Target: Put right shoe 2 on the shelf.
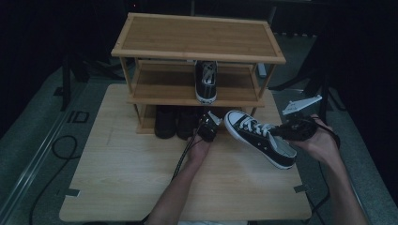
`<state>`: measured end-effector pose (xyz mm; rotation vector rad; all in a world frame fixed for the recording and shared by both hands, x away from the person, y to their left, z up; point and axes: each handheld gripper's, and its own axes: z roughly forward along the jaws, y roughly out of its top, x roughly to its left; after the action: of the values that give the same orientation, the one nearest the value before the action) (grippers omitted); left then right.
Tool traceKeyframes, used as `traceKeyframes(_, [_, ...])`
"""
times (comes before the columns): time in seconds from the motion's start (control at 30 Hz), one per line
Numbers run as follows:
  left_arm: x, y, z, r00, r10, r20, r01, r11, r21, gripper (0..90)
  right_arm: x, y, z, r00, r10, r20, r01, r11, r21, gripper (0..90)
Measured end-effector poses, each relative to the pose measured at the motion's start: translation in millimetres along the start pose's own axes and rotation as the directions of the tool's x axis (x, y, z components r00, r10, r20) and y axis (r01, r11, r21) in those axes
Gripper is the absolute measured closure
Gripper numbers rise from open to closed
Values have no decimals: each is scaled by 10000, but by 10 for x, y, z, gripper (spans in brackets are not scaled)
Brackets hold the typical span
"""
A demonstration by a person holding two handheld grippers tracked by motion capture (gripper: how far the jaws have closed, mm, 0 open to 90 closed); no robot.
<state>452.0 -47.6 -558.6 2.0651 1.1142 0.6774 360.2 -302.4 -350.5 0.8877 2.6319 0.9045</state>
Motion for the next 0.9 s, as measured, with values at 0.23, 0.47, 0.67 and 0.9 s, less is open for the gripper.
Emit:
traceKeyframes(0.23, [7,1,-5,10000,57,25,-58,10000,79,900,36,110,-34,9998,-211,-66,209,9996,-192,888])
traceKeyframes(0.47, [6,0,-9,10000,12,-74,-11,10000,63,900,68,222,-83,9992,-403,-53,401,9985,-363,888])
traceKeyframes(0.67, [6,0,-9,10000,10,-76,-9,10000,67,900,90,313,-137,9991,-423,-6,421,9970,-654,888])
traceKeyframes(0.9, [4,-1,-4,9999,26,-114,-25,10000,47,900,79,443,-152,9992,-317,237,336,9959,-841,888])
